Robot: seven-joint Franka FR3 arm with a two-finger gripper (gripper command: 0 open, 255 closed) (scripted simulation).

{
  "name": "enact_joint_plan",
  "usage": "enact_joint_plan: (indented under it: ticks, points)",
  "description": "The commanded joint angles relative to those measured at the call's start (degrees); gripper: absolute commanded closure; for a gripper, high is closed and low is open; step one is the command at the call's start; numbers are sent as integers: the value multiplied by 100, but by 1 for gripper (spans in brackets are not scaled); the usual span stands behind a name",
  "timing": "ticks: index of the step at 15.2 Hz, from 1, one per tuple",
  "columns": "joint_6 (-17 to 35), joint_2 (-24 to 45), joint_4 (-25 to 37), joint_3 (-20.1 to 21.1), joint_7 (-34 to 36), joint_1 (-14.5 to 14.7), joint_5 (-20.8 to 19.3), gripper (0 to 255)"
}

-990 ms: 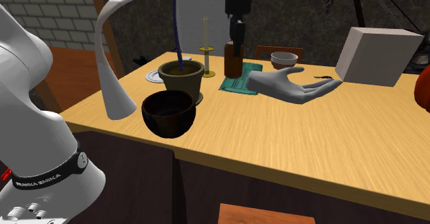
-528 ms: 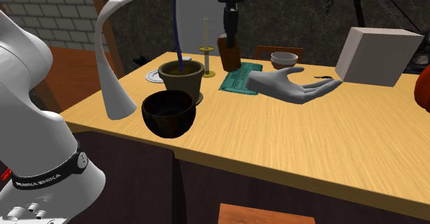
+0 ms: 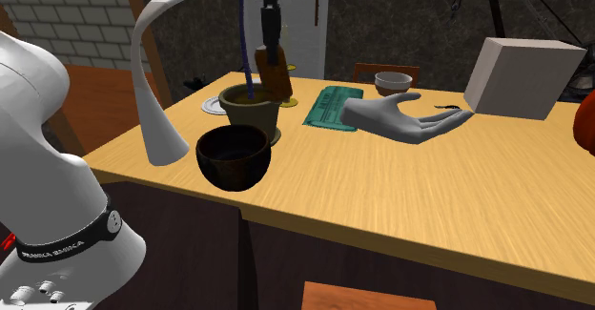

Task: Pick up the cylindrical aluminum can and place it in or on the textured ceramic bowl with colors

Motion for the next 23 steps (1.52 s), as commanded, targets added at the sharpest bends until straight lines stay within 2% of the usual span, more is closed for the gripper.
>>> enact_joint_plan:
  ticks: [1, 7, 8, 23]
  points:
    - [-166, -501, -329, -59, -46, 95, 115, 255]
    - [-876, -2061, -1187, -204, -35, 454, 364, 255]
    - [-928, -2156, -1230, -214, -27, 479, 373, 255]
    - [328, -1910, -2244, 45, -54, 572, 614, 255]
